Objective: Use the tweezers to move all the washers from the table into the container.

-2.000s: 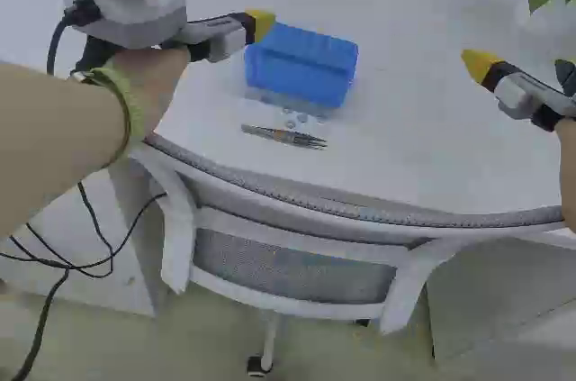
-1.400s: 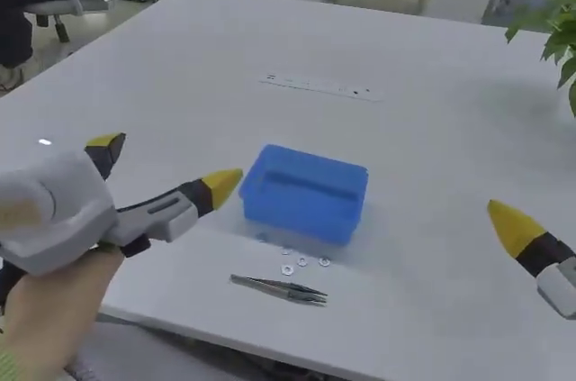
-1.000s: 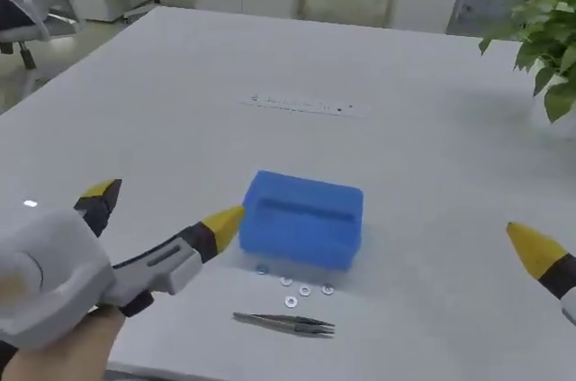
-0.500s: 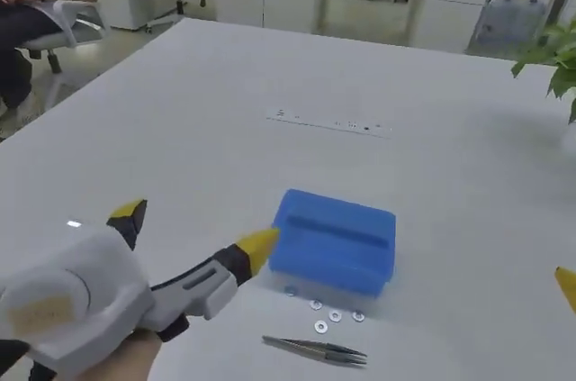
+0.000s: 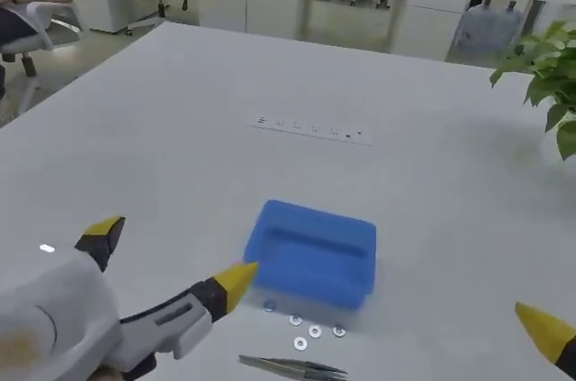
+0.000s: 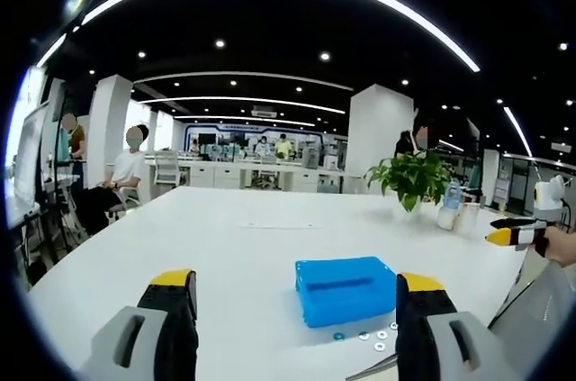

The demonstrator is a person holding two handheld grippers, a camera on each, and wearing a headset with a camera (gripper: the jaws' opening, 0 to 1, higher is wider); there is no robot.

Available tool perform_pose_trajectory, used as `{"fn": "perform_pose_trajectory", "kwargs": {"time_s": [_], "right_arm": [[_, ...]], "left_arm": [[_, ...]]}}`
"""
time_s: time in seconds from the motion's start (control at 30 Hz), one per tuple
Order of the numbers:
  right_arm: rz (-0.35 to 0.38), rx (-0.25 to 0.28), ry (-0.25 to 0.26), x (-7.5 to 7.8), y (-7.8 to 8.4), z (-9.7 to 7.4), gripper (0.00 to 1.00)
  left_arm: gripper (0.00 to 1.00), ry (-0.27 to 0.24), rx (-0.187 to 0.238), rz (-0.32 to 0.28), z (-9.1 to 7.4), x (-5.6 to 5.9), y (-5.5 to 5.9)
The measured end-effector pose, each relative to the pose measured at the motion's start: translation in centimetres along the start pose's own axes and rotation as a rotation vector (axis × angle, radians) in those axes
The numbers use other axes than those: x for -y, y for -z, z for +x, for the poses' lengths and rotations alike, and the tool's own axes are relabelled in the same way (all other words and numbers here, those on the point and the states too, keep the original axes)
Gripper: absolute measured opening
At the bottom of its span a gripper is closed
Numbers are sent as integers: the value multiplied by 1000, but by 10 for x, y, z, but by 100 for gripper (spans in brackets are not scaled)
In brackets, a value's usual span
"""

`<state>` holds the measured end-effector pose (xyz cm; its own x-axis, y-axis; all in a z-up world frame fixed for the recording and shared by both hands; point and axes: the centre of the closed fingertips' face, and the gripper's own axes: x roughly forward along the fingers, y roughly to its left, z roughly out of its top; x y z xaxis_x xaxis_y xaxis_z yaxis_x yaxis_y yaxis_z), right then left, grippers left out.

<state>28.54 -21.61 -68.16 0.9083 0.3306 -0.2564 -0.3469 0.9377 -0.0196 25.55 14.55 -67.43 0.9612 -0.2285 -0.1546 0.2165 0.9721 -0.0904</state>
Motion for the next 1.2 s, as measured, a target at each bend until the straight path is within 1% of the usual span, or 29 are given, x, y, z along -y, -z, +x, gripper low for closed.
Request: {"fn": "perform_pose_trajectory", "kwargs": {"time_s": [0.03, 0.07, 0.13, 0.17, 0.2, 0.23, 0.27, 0.3, 0.33, 0.37, 0.4, 0.43, 0.47, 0.5, 0.57, 0.6, 0.63, 0.67, 0.7, 0.73, 0.8, 0.83, 0.87, 0.9, 0.97, 1.0, 1.07, 1.13, 1.2], "right_arm": [[-26, -48, -3, 0, 8, 0, 89], [-22, -94, -12, -2, 15, 0, 88], [-34, -89, -17, -2, 13, 1, 85], [-36, -92, -19, -2, 12, 0, 82], [-38, -96, -21, -3, 11, -1, 79], [-44, -103, -33, -5, 10, -1, 74], [-46, -110, -60, -9, 10, 0, 69], [-42, -132, -103, -18, 12, 2, 66], [-59, -139, -131, -24, 12, 3, 63], [-96, -169, -175, -34, 16, 5, 60], [-110, -189, -203, -41, 19, 7, 58], [-121, -205, -238, -50, 21, 9, 54], [-135, -221, -314, -66, 24, 12, 51], [-148, -239, -344, -75, 27, 14, 47], [-208, -272, -418, -97, 36, 21, 44], [-246, -310, -467, -111, 45, 24, 43], [-266, -325, -500, -119, 50, 26, 42], [-281, -339, -539, -129, 55, 28, 41], [-293, -357, -589, -142, 62, 30, 39], [-300, -366, -613, -149, 66, 31, 37], [-312, -386, -669, -164, 74, 33, 34], [-318, -405, -709, -174, 79, 33, 32], [-323, -408, -725, -179, 82, 33, 32], [-329, -419, -746, -186, 86, 35, 32], [-347, -431, -776, -195, 91, 36, 32], [-354, -432, -779, -197, 93, 38, 30], [-359, -447, -794, -202, 98, 39, 29], [-351, -457, -801, -206, 102, 43, 30], [-361, -461, -810, -210, 107, 45, 29]], "left_arm": [[87, 17, -19, -7, 0, 2, 2], [83, 28, -21, -12, 0, 4, 2], [84, 38, -28, -12, 1, 5, 2], [83, 51, -38, -22, 1, 5, 2], [80, 50, -43, -22, 0, 5, 1], [77, 52, -40, 0, 0, 5, -1], [72, 72, -46, 2, 0, 6, -1], [70, 113, -70, -14, 0, 11, 2], [69, 147, -84, -3, 0, 15, 4], [65, 197, -129, 9, 0, 21, 12], [62, 224, -175, 19, -1, 24, 20], [61, 240, -210, 40, -1, 26, 26], [58, 302, -246, 63, -2, 34, 33], [55, 346, -292, 64, -3, 39, 41], [46, 420, -370, 107, -6, 47, 54], [43, 462, -418, 142, -6, 50, 62], [41, 494, -442, 163, -5, 53, 67], [40, 528, -477, 175, -6, 57, 73], [39, 572, -509, 190, -5, 62, 79], [39, 599, -540, 198, -6, 63, 84], [38, 641, -587, 237, -5, 66, 94], [38, 675, -627, 270, -5, 67, 102], [37, 691, -647, 296, -5, 68, 107], [36, 712, -676, 331, -5, 68, 113], [33, 750, -711, 381, -5, 70, 123], [32, 761, -719, 398, -4, 71, 126], [32, 784, -745, 410, -3, 74, 132], [28, 799, -750, 437, 1, 75, 137], [25, 805, -764, 442, 4, 77, 140]]}}
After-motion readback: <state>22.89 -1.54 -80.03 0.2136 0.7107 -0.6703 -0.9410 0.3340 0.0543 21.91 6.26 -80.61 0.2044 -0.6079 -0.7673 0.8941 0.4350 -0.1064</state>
